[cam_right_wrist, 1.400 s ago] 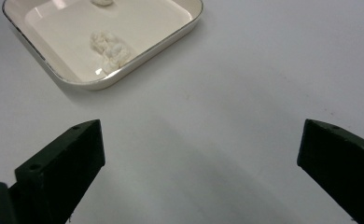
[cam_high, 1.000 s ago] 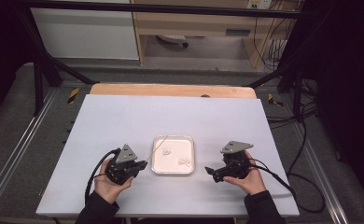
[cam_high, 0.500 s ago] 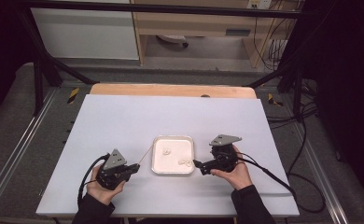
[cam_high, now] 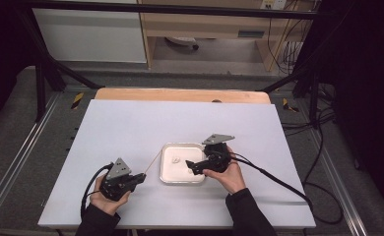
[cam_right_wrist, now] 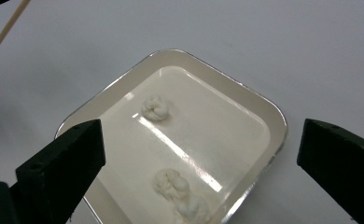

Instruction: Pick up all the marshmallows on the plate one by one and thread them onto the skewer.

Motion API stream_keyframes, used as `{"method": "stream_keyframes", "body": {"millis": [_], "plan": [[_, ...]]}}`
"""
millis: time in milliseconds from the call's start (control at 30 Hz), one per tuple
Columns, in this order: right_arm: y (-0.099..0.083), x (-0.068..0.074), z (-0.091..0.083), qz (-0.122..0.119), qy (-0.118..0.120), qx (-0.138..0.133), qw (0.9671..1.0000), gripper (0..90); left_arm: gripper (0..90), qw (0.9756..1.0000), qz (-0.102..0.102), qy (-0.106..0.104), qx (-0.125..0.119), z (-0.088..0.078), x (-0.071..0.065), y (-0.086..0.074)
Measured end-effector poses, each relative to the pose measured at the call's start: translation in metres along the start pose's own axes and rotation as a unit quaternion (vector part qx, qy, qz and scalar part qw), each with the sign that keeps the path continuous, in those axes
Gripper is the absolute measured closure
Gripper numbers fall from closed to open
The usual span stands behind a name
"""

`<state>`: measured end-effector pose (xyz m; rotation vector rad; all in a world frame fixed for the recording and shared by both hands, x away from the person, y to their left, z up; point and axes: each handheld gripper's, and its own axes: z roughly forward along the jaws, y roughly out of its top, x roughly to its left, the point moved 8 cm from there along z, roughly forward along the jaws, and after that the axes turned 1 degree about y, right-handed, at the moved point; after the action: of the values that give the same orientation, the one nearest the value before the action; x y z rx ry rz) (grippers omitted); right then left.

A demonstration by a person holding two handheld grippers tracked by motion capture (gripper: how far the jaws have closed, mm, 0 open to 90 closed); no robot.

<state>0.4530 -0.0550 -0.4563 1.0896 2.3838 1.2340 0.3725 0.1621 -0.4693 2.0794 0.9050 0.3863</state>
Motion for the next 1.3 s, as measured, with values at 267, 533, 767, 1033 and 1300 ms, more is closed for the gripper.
{"method": "stream_keyframes", "body": {"millis": [267, 533, 767, 1033, 1300], "plan": [[0.012, 0.012, 0.027, 0.002, 0.002, 0.011, 0.9999, 4.9, 88.9, 1.0000, -0.005, -0.002, -0.001, 0.001, 0.001, -0.001], [0.016, 0.018, 0.049, 0.002, 0.013, 0.024, 0.9996, 17.4, 88.9, 1.0000, -0.007, -0.001, -0.002, 0.000, 0.003, -0.001], [0.012, 0.021, 0.064, 0.010, 0.019, 0.028, 0.9994, 33.0, 88.9, 1.0000, -0.008, -0.002, -0.002, 0.001, 0.003, -0.001], [0.002, 0.022, 0.072, -0.002, 0.029, 0.050, 0.9983, 46.3, 88.9, 1.0000, -0.007, -0.002, 0.001, 0.002, 0.003, -0.002], [0.001, 0.022, 0.075, -0.016, 0.024, 0.047, 0.9985, 55.1, 88.9, 1.0000, -0.007, -0.002, 0.002, 0.003, 0.002, -0.002]]}}
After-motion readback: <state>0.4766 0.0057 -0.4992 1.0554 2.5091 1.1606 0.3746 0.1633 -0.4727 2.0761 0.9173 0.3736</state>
